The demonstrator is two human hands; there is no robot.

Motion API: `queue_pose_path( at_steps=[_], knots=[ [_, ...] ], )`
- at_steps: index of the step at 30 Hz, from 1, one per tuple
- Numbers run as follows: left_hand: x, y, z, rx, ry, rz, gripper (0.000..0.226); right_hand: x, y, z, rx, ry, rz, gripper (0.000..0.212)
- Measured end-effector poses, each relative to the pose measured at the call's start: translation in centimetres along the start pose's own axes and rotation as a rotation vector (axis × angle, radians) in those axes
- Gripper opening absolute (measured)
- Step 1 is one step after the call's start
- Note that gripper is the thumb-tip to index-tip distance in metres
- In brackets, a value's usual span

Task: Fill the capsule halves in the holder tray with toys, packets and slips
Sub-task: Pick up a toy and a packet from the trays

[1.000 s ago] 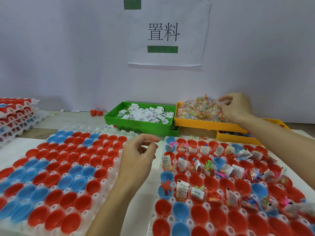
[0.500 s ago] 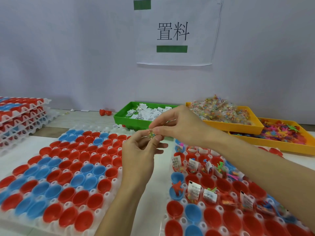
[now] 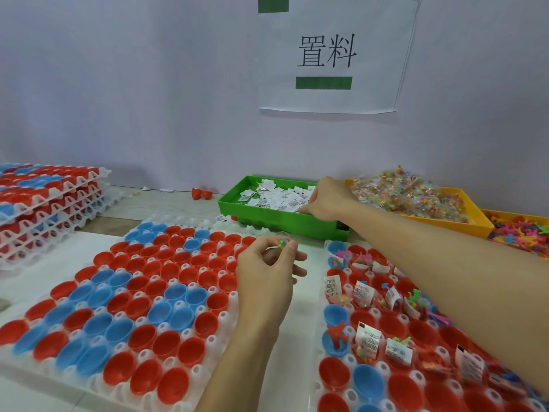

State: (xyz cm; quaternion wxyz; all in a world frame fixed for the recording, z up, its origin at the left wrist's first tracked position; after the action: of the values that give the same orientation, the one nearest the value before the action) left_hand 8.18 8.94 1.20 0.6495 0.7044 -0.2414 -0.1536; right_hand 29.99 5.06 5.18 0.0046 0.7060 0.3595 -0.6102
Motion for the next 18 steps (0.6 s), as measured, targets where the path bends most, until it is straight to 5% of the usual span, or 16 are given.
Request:
queue_pose_path(
  at_steps=[7, 11, 18],
  knots=[
    [0.7, 0.1, 0.1, 0.0, -0.06, -0.04, 0.008, 0.1, 0.6, -0.4, 0.09, -0.01, -0.117, 0.027],
    [1.2, 0.3, 0.4, -0.001, -0.116, -0.042, 0.006, -2.6, 1.6, 0.0, 0.11, 0.073, -0.291, 0.009],
    [2.1, 0.6, 1.0, -0.005, -0.185, 0.001, 0.004, -6.0, 2.6, 3.8, 0.065, 0.057, -0.514, 0.027]
  ],
)
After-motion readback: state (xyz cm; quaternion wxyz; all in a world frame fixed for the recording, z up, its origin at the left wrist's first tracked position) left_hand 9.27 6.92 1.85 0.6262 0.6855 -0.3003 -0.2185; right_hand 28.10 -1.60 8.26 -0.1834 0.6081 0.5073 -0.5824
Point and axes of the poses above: each hand's wrist, its own z-axis away from the middle knuckle, its own x-axis out of the palm, y = z × x, the point moved 9 cm from there along -z, towards the middle knuckle, and after that the axes turned 10 degrees about y, right-handed, at the moved point
